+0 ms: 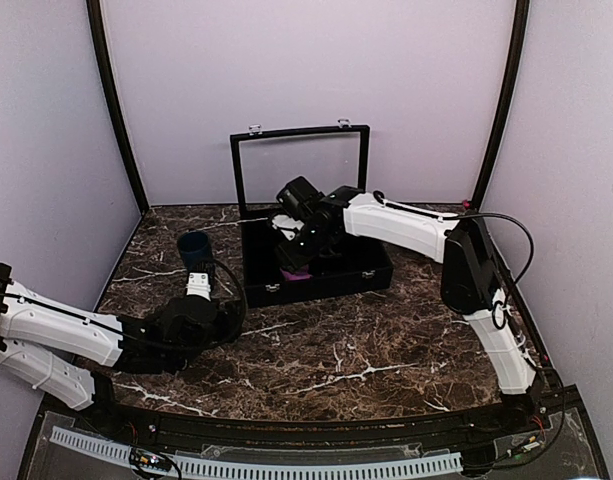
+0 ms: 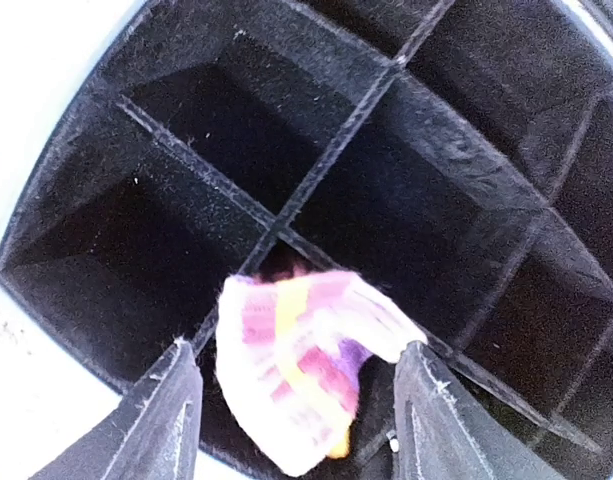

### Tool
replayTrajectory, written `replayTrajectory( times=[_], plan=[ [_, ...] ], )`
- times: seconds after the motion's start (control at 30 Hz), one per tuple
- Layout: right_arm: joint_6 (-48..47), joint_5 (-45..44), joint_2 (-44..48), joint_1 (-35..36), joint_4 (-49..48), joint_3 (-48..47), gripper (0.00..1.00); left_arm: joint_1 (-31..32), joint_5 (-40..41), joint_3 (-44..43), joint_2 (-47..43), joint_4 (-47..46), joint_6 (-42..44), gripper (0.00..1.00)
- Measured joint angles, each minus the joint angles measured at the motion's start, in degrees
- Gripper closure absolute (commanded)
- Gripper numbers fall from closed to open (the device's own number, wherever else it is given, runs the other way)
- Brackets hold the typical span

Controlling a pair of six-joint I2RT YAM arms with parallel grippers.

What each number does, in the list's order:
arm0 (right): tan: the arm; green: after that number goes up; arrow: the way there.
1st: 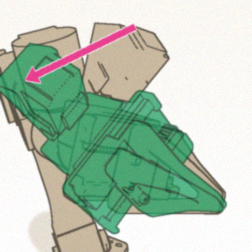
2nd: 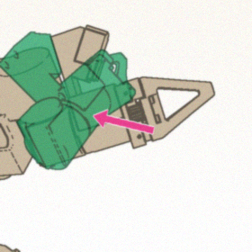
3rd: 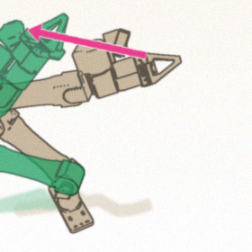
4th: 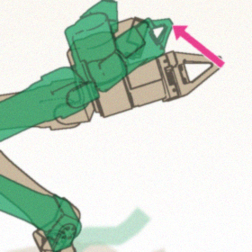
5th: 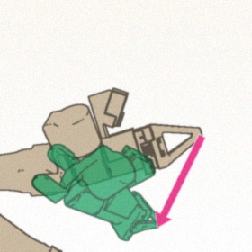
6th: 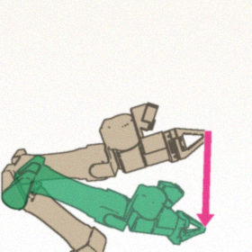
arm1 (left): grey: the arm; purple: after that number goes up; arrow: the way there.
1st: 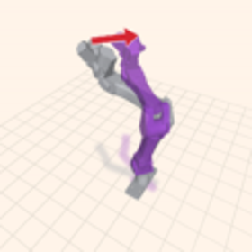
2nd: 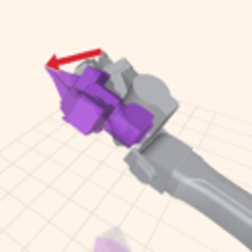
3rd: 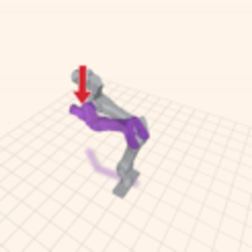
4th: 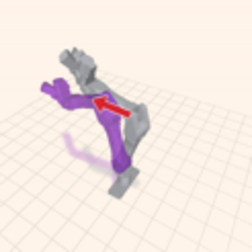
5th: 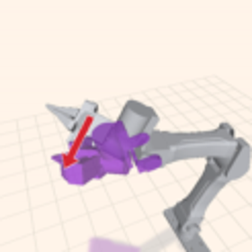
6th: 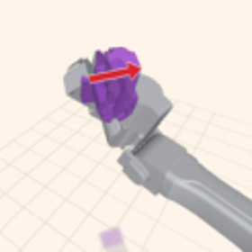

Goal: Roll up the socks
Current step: Place the sock in the storage box.

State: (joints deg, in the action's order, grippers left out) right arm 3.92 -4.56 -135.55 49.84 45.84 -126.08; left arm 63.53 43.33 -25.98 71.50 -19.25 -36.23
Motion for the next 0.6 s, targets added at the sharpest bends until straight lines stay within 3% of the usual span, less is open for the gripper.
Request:
replayTrajectory(
  times=[0.3, 0.6],
  plan=[
    [0.1, 1.8, -2.1, 0.0, 2.1, -0.7, 0.39, 0.0, 0.0, 0.7, -0.1, -0.4, 0.0, 0.4],
    [1.0, 1.8, -3.6, -1.3, 2.7, -0.8, 0.48, 0.0, 0.3, 0.7, -0.1, -0.9, 0.1, 0.39]
  ],
)
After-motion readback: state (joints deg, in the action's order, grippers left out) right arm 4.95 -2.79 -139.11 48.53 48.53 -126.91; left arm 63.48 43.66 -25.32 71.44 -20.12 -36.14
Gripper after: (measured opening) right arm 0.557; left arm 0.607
